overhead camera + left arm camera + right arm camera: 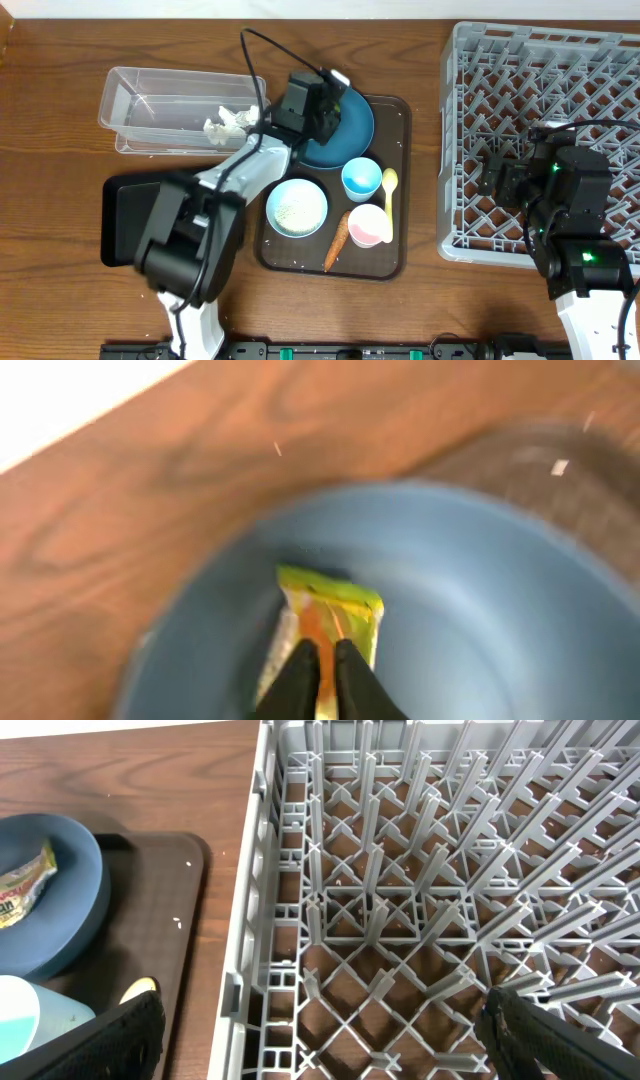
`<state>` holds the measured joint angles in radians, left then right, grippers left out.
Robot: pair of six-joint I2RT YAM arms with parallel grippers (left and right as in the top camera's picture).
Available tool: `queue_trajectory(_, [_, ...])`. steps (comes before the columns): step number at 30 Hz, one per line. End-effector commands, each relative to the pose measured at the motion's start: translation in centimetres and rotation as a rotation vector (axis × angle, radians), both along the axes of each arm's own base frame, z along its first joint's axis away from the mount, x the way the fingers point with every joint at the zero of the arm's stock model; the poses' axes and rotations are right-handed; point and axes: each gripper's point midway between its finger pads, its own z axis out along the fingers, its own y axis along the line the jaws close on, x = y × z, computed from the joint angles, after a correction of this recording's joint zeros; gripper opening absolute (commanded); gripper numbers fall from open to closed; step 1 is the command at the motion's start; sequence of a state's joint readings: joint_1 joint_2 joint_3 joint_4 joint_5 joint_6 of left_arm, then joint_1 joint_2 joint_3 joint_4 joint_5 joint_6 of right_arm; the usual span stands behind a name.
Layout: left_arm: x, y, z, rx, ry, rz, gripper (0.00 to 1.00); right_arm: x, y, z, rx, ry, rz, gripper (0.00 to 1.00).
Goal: Sort waste into correct bins and load items into the dishwasher rack
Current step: 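Reach the left gripper to the Apollo Pandan wrapper and grasp it, then carry the wrapper left and drop it into the clear bin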
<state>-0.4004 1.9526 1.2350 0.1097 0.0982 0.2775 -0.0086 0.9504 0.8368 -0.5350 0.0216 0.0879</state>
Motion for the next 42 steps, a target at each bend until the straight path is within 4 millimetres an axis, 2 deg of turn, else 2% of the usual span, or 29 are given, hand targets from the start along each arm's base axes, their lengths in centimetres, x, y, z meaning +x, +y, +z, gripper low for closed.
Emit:
queue_trajectory(1, [-0.2,0.1,0.0,-0.002,0.018,0.019,0.13,0.2,0.2,0.9,0.011,-0.019,0.001,0.99])
queue_trajectory(2, [-0.4,0.1,-0.2,0.002,0.027,0.016,0.17,0.2,0.2,0.8,0.011,-0.018,0.001,0.99])
queue_trajectory(3, [-0.6,0.0,-0.3,0.001,0.033,0.011,0.35,0.2,0.2,0.8,0.011,-0.017,0.001,0.99])
queue_trajectory(4, [-0.6,-0.2,-0.3,0.0,0.035,0.008,0.49,0.2,0.2,0.8,0.011,-0.017,0.001,0.99])
queue_trajectory(5, [-0.7,-0.3,-0.3,-0.001,0.036,0.003,0.57,0.2,0.2,0.8,0.011,-0.017,0.0,0.99])
queue_trajectory(7, [-0.8,-0.6,-0.3,-0.009,0.038,0.005,0.66,0.2,0.2,0.8,0.011,-0.017,0.001,0.99])
queue_trajectory(11, [-1.2,-1.2,-1.2,-0.001,0.054,-0.009,0.72,0.2,0.2,0.8,0.012,-0.017,0.0,0.99])
queue_trajectory(18, [-1.4,-1.1,-5.0,0.029,0.113,-0.006,0.72,0.2,0.2,0.8,0.011,-0.017,0.001,0.99])
queue_trajectory(25, [-0.4,-0.4,-7.0,0.067,0.096,0.038,0.72,0.2,0.2,0.8,0.011,-0.017,0.0,0.99])
queue_trajectory(27, [-0.3,0.0,-7.5,0.082,0.095,0.048,0.71,0.2,0.2,0.8,0.011,-0.017,0.0,0.99])
queue_trajectory(30, [-0.1,0.9,-8.1,0.118,0.092,0.083,0.58,0.2,0.2,0.8,0.011,-0.017,0.0,0.99])
queue_trajectory(34, [0.1,1.3,-8.2,0.135,0.087,0.101,0.36,0.2,0.2,0.8,0.011,-0.017,0.0,0.99])
queue_trajectory(37, [0.3,1.2,-7.9,0.128,0.075,0.102,0.13,0.2,0.2,0.8,0.011,-0.017,0.0,0.99])
queue_trajectory(42, [0.4,0.9,-6.6,0.113,0.056,0.104,0.06,0.2,0.2,0.8,0.011,-0.017,0.001,0.99])
